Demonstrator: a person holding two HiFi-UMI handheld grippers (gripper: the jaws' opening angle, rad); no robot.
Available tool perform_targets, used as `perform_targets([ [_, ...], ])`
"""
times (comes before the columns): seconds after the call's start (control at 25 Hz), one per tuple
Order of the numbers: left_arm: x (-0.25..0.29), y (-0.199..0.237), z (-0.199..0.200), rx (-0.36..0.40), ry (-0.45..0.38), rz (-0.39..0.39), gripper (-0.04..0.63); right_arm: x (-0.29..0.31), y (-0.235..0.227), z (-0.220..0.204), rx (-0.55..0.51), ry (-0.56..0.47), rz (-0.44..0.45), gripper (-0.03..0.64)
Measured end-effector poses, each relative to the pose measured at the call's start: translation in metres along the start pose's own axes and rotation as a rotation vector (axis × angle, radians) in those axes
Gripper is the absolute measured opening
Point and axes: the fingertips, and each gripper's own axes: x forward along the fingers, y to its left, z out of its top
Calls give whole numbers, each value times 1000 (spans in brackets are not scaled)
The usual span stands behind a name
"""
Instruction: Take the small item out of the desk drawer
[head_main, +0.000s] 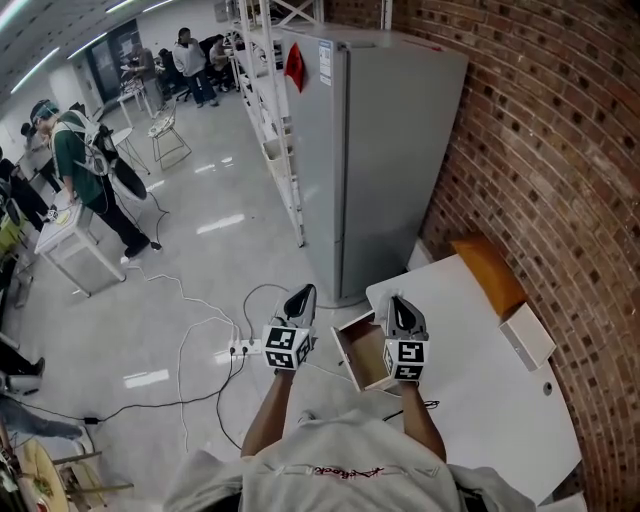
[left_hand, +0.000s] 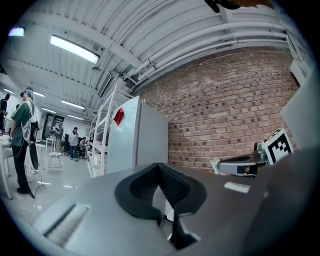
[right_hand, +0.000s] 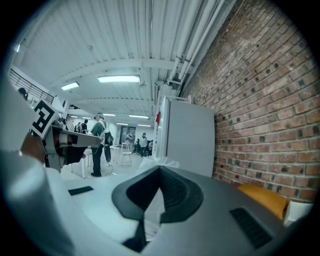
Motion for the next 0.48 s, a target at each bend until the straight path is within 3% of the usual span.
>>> perform_targets([
  [0.48, -1, 6, -2, -14, 5, 14, 9, 7, 3, -5, -18, 24, 20, 11],
])
